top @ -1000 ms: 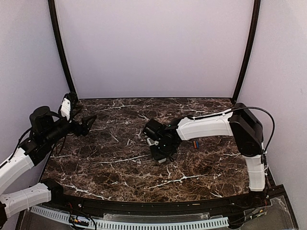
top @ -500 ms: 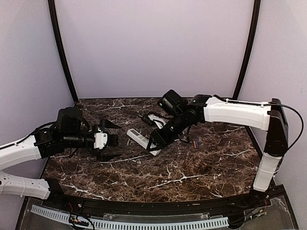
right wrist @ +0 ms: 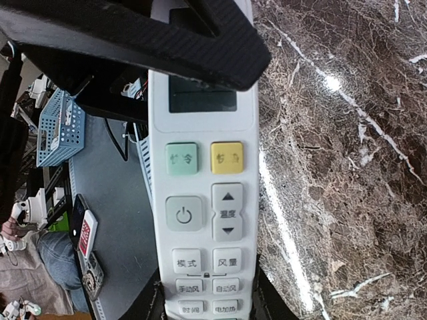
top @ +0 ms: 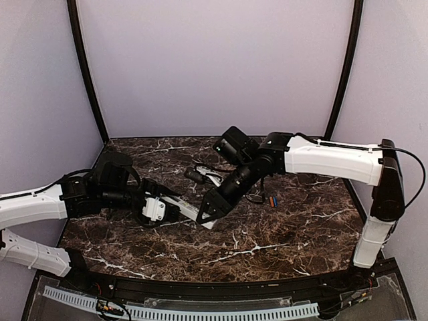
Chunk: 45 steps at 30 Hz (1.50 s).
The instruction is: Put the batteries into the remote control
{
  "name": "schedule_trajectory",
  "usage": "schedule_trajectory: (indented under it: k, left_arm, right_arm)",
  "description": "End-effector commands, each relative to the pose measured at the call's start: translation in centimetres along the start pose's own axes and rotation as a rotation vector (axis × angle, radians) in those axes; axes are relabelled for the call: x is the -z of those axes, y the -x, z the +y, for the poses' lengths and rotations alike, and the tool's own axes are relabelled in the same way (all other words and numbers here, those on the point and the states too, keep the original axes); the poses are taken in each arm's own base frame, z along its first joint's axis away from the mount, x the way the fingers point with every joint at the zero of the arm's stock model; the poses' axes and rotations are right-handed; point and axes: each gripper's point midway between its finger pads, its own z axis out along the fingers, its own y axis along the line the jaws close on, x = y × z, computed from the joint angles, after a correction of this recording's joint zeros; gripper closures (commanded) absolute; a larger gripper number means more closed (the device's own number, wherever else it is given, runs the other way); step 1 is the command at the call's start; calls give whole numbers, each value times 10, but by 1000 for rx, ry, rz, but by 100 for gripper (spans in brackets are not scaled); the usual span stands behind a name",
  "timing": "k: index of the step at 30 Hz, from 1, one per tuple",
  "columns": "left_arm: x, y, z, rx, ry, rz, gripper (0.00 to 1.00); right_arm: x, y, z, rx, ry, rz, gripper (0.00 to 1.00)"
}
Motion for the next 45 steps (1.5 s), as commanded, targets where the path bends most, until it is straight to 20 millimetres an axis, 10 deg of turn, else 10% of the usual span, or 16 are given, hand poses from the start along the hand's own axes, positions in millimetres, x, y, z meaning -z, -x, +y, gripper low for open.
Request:
schedule_trajectory:
  k: [1, 8, 16, 21, 26, 45]
  left_arm:
    - [5, 1, 7, -26, 22, 19, 57]
    - [11, 14, 18, 54, 54, -30, 94]
    - [30, 22, 41, 412, 113, -35, 100]
    - [45, 37, 49, 748, 120, -128, 100]
    - [56, 67, 49, 1099, 1, -298, 100]
    - [66, 92, 54, 1287, -78, -534, 100]
  right_arm:
    - [9, 14, 17, 60, 37, -42, 96]
    - [14, 20, 17, 77, 11, -69, 91]
    - [85, 58, 25, 215, -168, -341, 2]
    - [151, 73, 51, 420, -276, -634, 1]
    - [174, 62, 78, 701, -275, -807, 1]
    - [134, 100, 92, 785, -174, -840, 7]
